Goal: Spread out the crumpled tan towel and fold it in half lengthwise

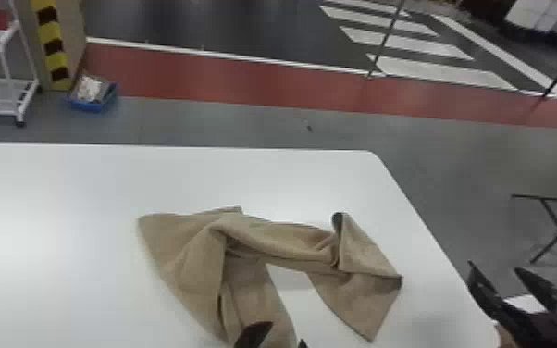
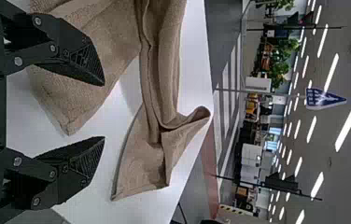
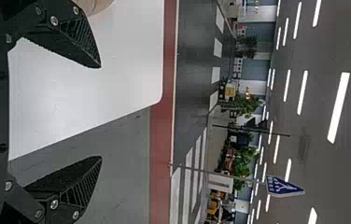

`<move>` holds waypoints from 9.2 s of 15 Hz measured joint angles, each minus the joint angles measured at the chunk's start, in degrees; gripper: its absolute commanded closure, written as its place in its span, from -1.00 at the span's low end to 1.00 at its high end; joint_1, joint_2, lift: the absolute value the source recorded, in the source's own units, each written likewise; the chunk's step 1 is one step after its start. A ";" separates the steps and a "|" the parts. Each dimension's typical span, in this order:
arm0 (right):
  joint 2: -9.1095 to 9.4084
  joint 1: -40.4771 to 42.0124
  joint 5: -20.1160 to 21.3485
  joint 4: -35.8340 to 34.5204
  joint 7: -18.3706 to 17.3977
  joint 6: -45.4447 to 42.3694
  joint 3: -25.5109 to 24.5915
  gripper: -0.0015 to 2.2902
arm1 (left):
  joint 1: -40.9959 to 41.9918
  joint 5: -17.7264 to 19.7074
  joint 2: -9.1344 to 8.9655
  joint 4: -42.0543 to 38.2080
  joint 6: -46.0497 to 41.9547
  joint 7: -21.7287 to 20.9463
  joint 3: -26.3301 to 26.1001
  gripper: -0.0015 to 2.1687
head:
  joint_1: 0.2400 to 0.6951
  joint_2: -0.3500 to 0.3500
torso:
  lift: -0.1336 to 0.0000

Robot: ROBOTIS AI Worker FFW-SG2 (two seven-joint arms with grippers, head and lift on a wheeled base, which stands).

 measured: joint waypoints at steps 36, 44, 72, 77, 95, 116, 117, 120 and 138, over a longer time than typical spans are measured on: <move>0.00 0.40 1.00 -3.81 6.17 2.10 3.63 -0.66 | -6.99 -3.26 -4.30 8.31 6.91 5.47 -3.86 0.28 | 1.00 -1.00 | -0.87; 0.00 -2.17 11.36 -2.20 30.75 -3.96 0.26 -0.64 | -6.27 -3.53 -3.77 7.68 5.98 6.38 -2.89 0.28 | 1.00 -1.00 | -0.87; 0.00 -8.05 30.77 11.86 45.09 -9.51 8.73 -0.12 | -6.01 -3.61 -4.22 8.81 4.98 6.13 -3.29 0.28 | 1.00 -1.00 | -0.87; 0.00 -7.91 30.70 9.07 44.36 -8.63 8.13 0.45 | -6.08 -3.40 -4.13 8.71 5.63 6.60 -2.27 0.65 | 1.00 -1.00 | -0.87; -7.66 -32.46 18.96 10.13 37.47 20.42 -6.13 0.53 | 4.23 1.08 2.89 -14.36 9.06 3.22 33.79 0.65 | 1.00 -1.00 | -0.87; -8.61 -34.38 18.50 19.42 29.00 20.94 -5.74 0.53 | -0.08 5.56 1.99 -6.53 6.97 -3.45 42.47 -0.99 | 1.00 -1.00 | -0.87; -8.62 -34.31 18.39 19.42 29.00 20.93 -5.74 0.53 | 0.13 5.37 2.02 -6.48 5.63 -3.60 42.13 -0.99 | 1.00 -1.00 | -0.87; -8.67 -34.28 18.28 19.29 29.00 21.44 -5.57 0.53 | 2.97 5.55 2.44 -8.83 0.70 -4.84 42.84 -0.97 | 1.00 -1.00 | -0.87; -7.91 -30.29 15.21 17.88 29.18 19.70 -5.91 0.53 | 13.87 -0.84 4.41 -8.69 -1.39 -9.51 26.68 -0.64 | 1.00 -1.00 | -0.87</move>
